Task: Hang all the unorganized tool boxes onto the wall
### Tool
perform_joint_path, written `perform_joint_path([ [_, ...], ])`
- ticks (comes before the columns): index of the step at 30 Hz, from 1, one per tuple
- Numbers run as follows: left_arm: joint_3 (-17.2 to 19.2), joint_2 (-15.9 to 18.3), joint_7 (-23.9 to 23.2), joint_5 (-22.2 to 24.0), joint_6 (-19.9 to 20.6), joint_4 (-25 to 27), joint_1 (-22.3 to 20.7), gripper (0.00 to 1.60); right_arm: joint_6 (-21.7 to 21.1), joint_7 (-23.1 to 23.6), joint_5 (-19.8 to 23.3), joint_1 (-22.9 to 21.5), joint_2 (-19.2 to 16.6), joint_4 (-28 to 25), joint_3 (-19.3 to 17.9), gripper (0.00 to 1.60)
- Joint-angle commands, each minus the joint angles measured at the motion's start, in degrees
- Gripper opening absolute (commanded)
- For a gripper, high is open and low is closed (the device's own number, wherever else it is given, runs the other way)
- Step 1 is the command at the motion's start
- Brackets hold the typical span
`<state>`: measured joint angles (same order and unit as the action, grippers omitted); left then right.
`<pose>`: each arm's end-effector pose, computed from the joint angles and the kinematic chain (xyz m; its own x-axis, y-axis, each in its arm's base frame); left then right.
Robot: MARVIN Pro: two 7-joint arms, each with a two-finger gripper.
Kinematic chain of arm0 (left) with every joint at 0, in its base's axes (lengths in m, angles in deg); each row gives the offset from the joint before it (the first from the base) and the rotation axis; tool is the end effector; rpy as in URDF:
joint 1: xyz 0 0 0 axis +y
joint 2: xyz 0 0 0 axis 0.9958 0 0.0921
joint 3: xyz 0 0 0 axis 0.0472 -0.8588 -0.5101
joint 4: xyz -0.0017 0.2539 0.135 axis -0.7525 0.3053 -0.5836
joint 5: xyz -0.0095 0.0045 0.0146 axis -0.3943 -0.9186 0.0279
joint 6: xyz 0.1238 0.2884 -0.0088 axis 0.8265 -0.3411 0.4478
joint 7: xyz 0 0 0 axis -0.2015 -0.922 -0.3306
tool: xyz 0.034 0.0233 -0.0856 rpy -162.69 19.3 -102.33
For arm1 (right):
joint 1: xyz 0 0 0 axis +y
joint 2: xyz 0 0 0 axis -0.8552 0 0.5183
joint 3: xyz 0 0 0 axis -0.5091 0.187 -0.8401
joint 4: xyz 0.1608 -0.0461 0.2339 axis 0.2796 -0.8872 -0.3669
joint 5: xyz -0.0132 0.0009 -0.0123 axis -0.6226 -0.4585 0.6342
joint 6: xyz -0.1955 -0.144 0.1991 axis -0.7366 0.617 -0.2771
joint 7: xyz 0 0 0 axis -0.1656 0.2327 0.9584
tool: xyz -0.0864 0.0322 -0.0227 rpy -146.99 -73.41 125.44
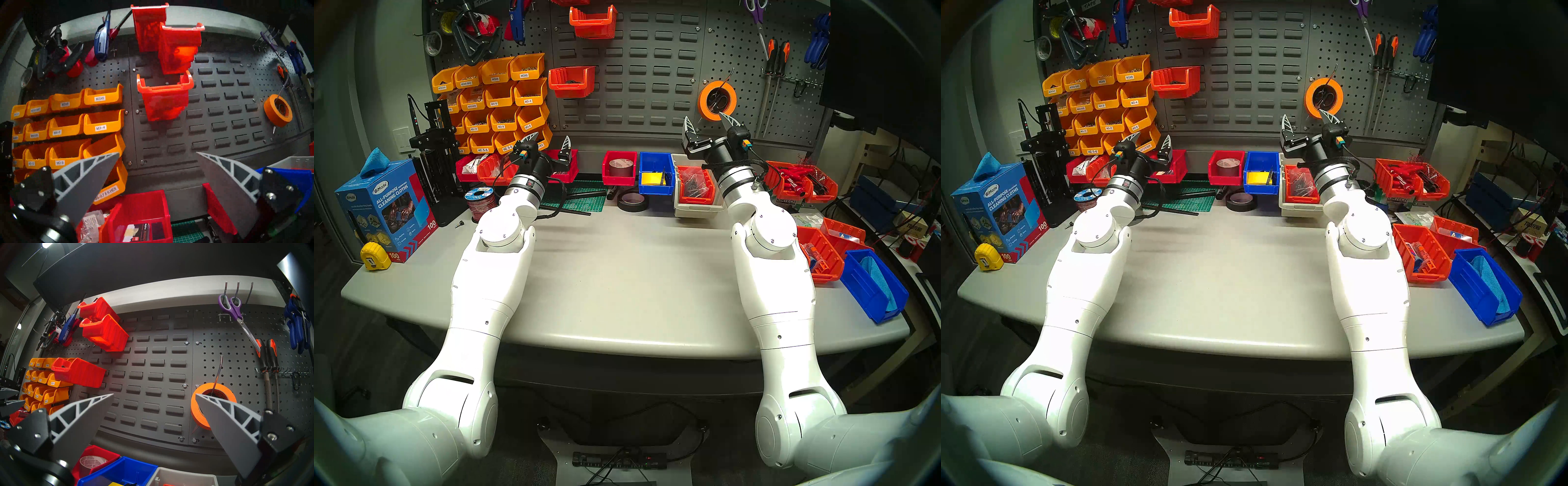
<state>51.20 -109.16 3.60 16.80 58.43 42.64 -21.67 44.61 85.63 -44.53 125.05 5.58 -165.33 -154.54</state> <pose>0.5275 0.0417 -0.1072 -0.4734 -0.0694 0.8781 -0.1029 -0.9857 -0.1334 0.4965 -0.0014 -0.0786 -0.5599 0.0061 0.8286 0.2106 -0.9661 0.1494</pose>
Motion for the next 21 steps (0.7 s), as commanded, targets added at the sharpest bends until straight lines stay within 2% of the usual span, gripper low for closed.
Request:
perform_joint_path([
  [1,2.01,1.85,-0.26,0.69,1.43,7.36,3.2,1.6,0.17,-0.04,0.03,-0.56,0.01,-0.64,-0.08,1.6],
  [7,3.46,2.82,-0.63,1.37,3.65,11.05,5.66,1.6,0.18,-0.04,0.03,-0.56,0.01,-0.64,-0.08,1.6],
  [17,6.39,4.9,-2.19,3.1,11.08,20.07,10.56,1.6,0.2,-0.04,0.01,-0.57,0.01,-0.68,-0.09,1.6],
  [18,6.93,5.06,-2.13,3.42,12.85,23.21,12.14,1.6,0.2,-0.04,0.01,-0.57,0.01,-0.68,-0.09,1.6],
  [19,6.84,5.14,-2.57,3.59,12.47,20.12,10.69,1.6,0.2,-0.04,0.01,-0.57,0.01,-0.69,-0.09,1.6],
  [21,7.51,5.44,-2.76,4.09,15.07,23.75,12.6,1.6,0.2,-0.04,0.01,-0.57,0.01,-0.71,-0.09,1.6],
])
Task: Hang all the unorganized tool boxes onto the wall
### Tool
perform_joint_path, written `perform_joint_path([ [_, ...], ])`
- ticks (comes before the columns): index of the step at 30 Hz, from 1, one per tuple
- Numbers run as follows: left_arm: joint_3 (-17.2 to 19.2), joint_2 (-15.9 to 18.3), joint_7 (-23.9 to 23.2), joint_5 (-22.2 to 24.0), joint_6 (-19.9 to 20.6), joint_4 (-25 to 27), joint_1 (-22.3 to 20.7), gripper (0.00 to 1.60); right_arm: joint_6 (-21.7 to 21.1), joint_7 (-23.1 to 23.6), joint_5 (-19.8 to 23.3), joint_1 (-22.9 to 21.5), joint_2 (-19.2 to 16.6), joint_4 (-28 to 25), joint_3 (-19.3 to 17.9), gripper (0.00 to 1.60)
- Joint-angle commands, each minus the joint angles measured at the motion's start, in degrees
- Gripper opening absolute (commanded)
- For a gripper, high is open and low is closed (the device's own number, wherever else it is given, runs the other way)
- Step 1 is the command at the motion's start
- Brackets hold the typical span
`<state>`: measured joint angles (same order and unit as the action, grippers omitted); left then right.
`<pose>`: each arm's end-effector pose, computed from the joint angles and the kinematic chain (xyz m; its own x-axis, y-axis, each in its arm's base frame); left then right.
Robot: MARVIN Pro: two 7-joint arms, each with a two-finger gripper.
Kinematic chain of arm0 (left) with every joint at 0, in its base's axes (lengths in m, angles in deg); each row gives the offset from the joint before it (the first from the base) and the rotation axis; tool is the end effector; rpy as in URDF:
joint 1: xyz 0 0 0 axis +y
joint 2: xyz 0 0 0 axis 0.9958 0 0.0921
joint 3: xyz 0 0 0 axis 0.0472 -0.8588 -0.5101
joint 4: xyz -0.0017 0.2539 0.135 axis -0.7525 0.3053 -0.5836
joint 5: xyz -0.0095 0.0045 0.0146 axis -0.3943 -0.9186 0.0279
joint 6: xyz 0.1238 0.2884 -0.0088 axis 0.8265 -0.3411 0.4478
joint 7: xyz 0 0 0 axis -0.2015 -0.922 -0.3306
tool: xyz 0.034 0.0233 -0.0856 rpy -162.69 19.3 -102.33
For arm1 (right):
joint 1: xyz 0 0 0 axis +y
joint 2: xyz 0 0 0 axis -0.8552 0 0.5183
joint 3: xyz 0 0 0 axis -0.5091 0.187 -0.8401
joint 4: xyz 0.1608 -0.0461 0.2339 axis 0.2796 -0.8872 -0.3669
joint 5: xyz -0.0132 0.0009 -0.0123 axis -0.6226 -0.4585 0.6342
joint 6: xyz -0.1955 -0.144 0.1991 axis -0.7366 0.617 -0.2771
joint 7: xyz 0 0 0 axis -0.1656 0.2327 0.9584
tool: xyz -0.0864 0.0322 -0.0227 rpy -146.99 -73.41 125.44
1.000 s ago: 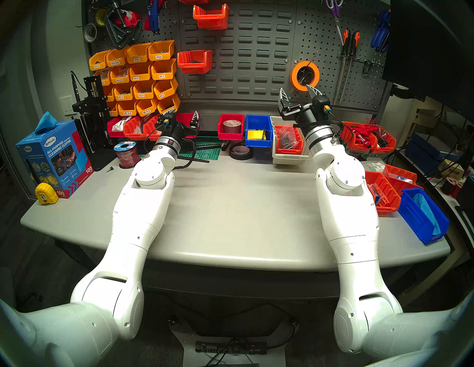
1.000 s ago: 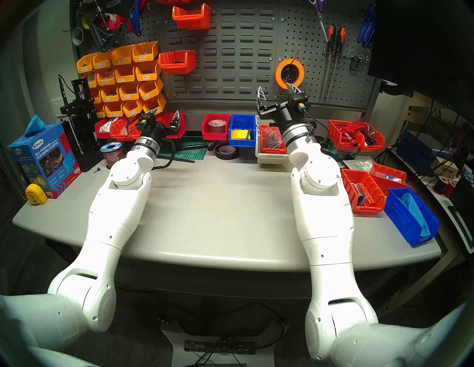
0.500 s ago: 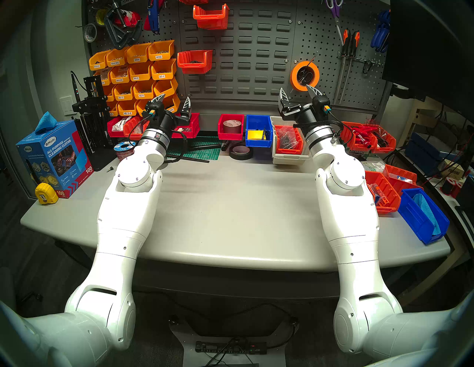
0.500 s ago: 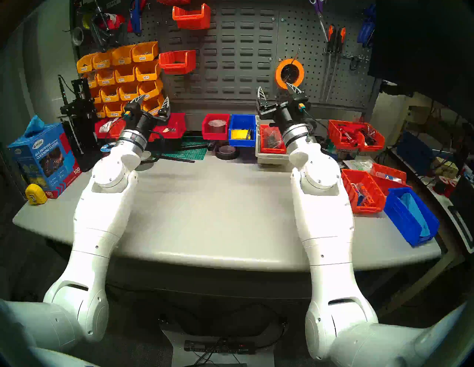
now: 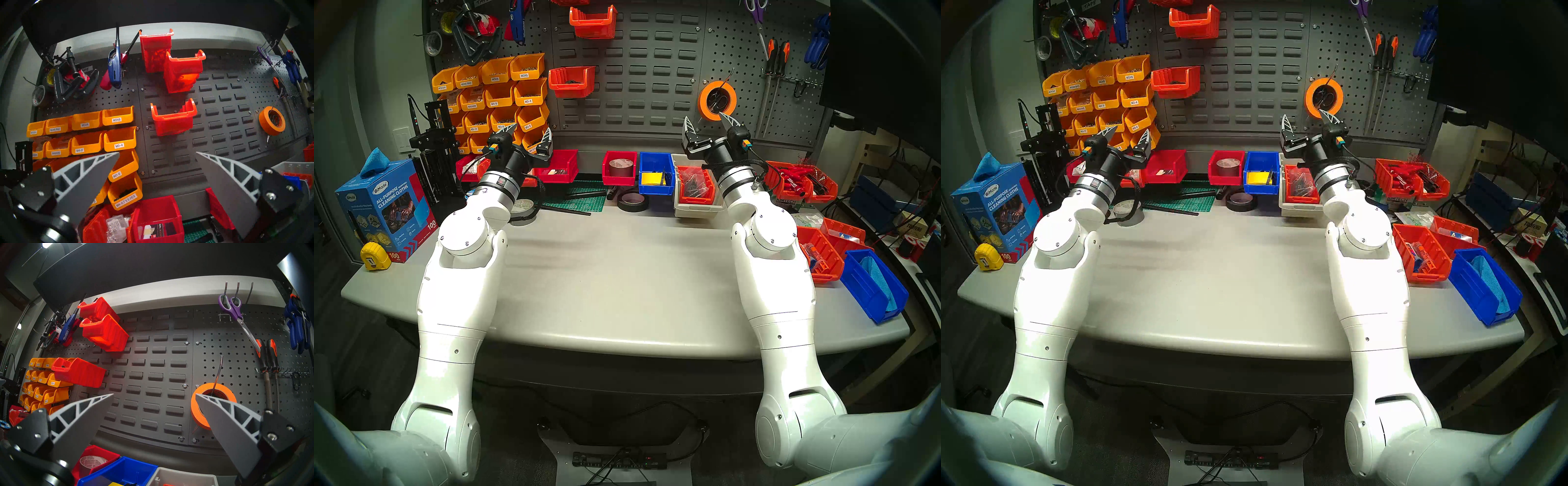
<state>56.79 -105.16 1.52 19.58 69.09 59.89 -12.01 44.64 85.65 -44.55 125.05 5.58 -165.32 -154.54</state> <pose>0.4682 0.0703 -0.0835 -0.4357 -0.0961 0.8949 -0.0984 -0.9832 -0.1535 0.4965 -0.0014 -0.0787 -0.5602 0.0065 0.8284 0.2106 -0.9660 0.1500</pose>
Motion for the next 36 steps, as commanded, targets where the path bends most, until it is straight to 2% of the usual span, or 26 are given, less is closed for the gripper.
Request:
perform_joint_path([
  [1,2.18,1.57,-0.83,1.54,5.56,7.54,3.48,1.6,0.17,-0.07,0.03,-0.57,0.01,-0.72,-0.1,1.6],
  [3,2.52,1.8,-1.24,1.99,7.09,7.75,3.62,1.6,0.17,-0.07,0.03,-0.56,0.01,-0.74,-0.1,1.6],
  [16,5.85,3.15,-1.95,5.12,23.08,19.26,8.92,1.6,0.14,-0.11,0.02,-0.53,0.03,-0.88,-0.12,1.6],
  [18,5.99,3.21,-1.92,5.28,23.77,19.7,9.1,1.6,0.14,-0.11,0.02,-0.53,0.03,-0.89,-0.12,1.6],
  [19,6.63,3.28,-1.46,5.73,27.25,22.32,10.19,1.6,0.12,-0.12,0.01,-0.52,0.04,-0.92,-0.12,1.6],
  [20,6.69,3.43,-1.49,6.02,27.47,22.16,10.06,1.6,0.14,-0.3,-0.1,-0.7,0.11,-0.8,-0.12,1.6],
  [24,7.56,3.41,-0.23,6.75,32.94,26.11,11.55,1.6,0.4,-0.84,-0.2,-2.16,0.58,0.43,-0.04,1.6],
  [26,7.6,3.47,0.01,6.95,33.49,26.39,11.61,1.6,0.31,-0.94,-0.49,-2.52,0.56,0.89,0.15,1.6],
  [28,7.88,3.47,1.3,7.62,37.13,28.4,12.05,1.6,0.53,-1.01,-1.07,-3.12,0.65,1.76,0.79,1.6],
  [31,7.92,3.52,2.02,8.14,39.46,29.02,11.76,1.6,0.62,-1.13,-1.44,-3.23,0.86,1.96,1.29,1.6],
  [33,8.03,3.21,2.64,8.48,43.87,29.81,10.82,1.6,0.67,-1.55,-1.92,-2.97,1.25,1.72,1.89,1.6],
  [36,8.03,3.01,3.02,8.69,46.21,30.1,10.14,1.6,0.41,-2.09,-2.41,-2.37,1.55,0.77,2.43,1.6],
])
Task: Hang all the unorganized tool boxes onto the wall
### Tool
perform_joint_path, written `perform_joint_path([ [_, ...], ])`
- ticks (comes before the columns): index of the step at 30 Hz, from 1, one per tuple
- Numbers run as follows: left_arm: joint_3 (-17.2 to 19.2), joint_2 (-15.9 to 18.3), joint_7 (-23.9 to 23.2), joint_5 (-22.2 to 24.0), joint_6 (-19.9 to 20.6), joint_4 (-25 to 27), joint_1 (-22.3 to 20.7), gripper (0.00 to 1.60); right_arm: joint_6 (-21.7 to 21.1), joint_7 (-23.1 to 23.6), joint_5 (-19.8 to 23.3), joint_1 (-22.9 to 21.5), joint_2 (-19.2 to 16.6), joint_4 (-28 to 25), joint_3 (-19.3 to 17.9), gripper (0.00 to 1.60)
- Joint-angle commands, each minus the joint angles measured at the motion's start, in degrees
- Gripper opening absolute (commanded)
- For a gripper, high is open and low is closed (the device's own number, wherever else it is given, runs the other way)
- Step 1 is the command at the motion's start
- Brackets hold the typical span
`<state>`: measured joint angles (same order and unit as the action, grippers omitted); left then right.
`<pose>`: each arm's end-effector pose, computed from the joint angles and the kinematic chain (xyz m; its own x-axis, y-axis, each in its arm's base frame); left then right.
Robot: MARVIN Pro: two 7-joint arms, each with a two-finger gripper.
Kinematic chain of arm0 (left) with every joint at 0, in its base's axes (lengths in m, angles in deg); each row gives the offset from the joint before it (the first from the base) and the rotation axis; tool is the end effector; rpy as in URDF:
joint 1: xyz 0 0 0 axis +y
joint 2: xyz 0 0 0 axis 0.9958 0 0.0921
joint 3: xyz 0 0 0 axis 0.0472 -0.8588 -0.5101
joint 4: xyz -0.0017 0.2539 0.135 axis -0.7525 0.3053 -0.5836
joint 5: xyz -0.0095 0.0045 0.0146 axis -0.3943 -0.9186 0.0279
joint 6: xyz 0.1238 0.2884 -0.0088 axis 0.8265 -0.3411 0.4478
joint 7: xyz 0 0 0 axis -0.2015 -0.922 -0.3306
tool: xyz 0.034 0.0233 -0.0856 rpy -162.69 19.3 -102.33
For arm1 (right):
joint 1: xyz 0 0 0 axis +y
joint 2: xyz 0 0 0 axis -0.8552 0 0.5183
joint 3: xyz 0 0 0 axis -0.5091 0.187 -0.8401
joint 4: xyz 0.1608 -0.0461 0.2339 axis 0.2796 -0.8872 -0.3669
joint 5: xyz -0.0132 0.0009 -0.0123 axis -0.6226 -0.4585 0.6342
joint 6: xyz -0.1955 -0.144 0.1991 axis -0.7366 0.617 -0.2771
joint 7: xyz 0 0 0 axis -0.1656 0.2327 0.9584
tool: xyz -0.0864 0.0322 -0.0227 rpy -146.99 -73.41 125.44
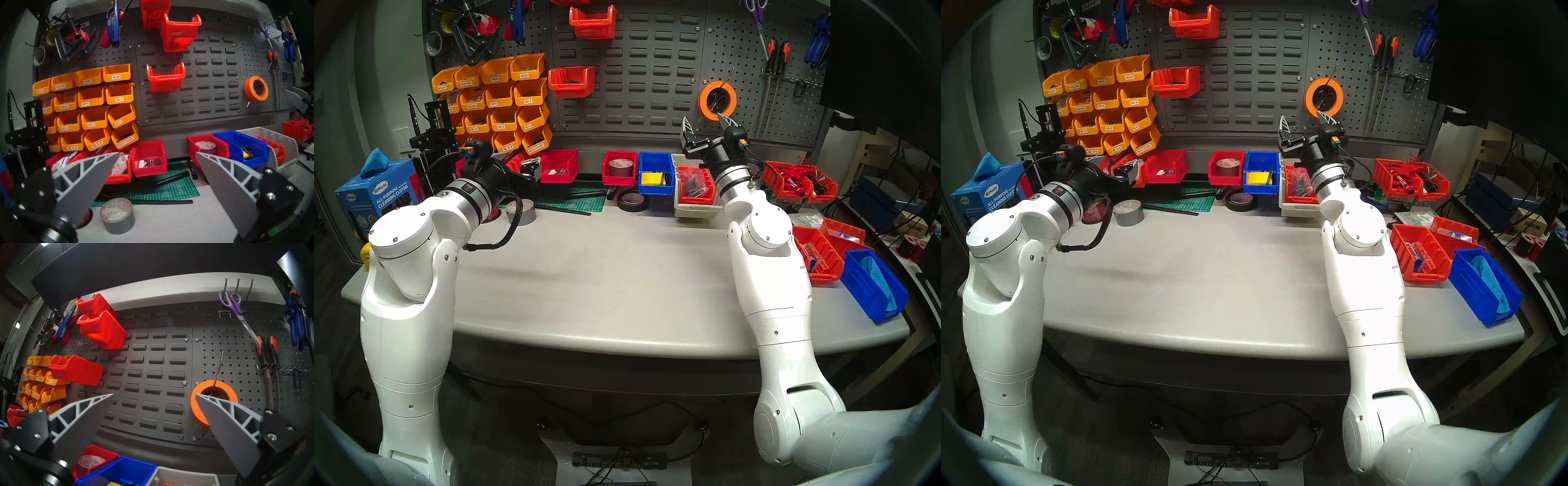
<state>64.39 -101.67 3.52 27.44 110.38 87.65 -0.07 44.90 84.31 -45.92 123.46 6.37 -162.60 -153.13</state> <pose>0.3704 0.0711 -0.0560 -0.0226 -0.0862 0.9960 -0.1341 -0.9870 -0.0884 0.5071 0.0094 -0.0829 -0.5464 0.0139 0.8374 0.2076 -0.9664 0.1515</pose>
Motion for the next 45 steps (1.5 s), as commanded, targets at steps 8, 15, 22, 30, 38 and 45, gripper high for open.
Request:
perform_joint_path([
  [8,0.33,-0.63,1.7,1.21,6.94,2.5,-2.52,1.6,-0.2,-2.18,-2.16,0.38,1.11,-3.35,1.57,1.6],
  [15,0.26,-0.61,2.07,1.48,7.44,2.54,-2.72,1.6,-1.29,-2.65,-2.68,1.54,0.77,-5.2,1.64,1.6],
  [22,0.21,-0.55,2.29,1.67,7.59,2.55,-2.77,1.6,-3.23,-2.92,-3.09,2.97,0.22,-7.1,1.19,1.6],
  [30,0.18,-0.43,2.48,1.89,7.56,2.55,-2.75,1.6,-7.62,-3.69,-3.81,5.98,-0.91,-11.0,-0.57,1.6],
  [38,0.16,-0.3,2.58,2.06,7.54,2.54,-2.73,1.6,-13.31,-3.79,-3.65,10.85,-2.43,-16.83,-3.86,1.6],
  [45,0.15,-0.2,2.66,2.2,7.51,2.54,-2.71,1.6,-17.27,-4.33,-3.51,15.84,-1.95,-22.22,-5.44,1.6],
])
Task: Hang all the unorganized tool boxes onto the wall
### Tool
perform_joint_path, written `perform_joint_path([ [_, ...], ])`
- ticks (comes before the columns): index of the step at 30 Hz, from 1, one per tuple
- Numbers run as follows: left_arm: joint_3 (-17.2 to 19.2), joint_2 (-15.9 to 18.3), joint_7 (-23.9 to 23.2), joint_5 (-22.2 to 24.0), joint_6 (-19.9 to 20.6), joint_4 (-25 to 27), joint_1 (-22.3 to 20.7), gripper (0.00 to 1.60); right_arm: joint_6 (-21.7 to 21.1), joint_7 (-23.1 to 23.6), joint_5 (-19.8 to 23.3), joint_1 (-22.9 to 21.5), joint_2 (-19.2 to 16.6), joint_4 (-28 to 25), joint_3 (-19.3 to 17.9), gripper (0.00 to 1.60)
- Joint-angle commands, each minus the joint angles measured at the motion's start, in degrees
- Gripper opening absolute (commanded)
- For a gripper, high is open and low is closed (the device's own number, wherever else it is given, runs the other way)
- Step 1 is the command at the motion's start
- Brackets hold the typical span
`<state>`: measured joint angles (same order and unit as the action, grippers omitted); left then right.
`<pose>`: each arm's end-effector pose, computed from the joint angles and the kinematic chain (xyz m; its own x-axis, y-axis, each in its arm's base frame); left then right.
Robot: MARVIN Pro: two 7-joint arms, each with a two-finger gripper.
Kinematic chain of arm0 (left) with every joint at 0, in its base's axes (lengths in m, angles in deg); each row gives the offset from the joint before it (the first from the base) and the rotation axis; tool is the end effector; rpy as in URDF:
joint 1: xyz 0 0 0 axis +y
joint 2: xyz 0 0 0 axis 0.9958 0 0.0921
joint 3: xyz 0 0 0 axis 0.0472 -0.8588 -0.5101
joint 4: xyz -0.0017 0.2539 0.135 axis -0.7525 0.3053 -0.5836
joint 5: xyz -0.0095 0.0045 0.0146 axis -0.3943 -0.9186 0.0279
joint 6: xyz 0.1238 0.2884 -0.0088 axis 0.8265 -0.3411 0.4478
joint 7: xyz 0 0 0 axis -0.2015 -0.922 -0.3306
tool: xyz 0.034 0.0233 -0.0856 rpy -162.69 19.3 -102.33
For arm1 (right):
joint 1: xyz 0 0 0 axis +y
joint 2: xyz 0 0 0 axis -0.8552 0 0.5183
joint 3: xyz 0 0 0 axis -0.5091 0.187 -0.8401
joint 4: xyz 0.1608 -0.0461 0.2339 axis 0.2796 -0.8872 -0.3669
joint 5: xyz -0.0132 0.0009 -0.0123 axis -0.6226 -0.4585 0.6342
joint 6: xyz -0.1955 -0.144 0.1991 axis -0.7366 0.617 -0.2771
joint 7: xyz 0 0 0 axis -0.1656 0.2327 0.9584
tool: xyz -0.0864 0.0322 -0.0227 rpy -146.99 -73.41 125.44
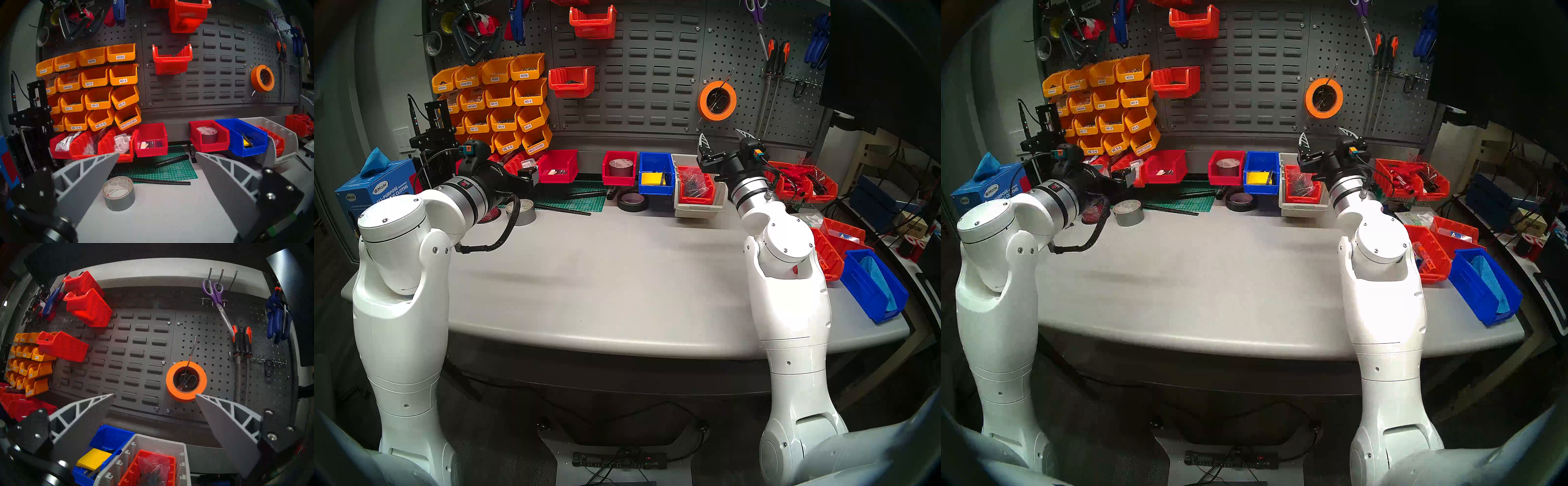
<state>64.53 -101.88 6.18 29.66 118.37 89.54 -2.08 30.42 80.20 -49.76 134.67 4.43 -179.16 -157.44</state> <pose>0.3653 0.0695 -0.0462 0.0504 -0.0665 0.9965 -0.1190 -0.9911 -0.0601 0.4518 -0.0275 -0.0886 -0.4055 0.1250 0.9055 0.0671 -0.9839 0.1658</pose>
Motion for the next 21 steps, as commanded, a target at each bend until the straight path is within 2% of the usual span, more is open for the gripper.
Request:
perform_joint_path([
  [1,0.0,0.02,0.01,0.01,-0.48,0.65,-0.7,1.6,-3.7,-0.31,0.23,5.42,0.05,-6.75,-1.23,1.6],
  [13,-0.02,0.14,0.13,0.18,-0.53,0.64,-0.68,1.6,-7.78,-4.35,-1.58,11.2,2.2,-13.12,-2.41,1.6],
  [21,-0.03,0.21,0.2,0.28,-0.55,0.64,-0.66,1.6,-9.64,-7.02,-3.06,15.46,3.4,-15.43,-3.77,1.6],
])
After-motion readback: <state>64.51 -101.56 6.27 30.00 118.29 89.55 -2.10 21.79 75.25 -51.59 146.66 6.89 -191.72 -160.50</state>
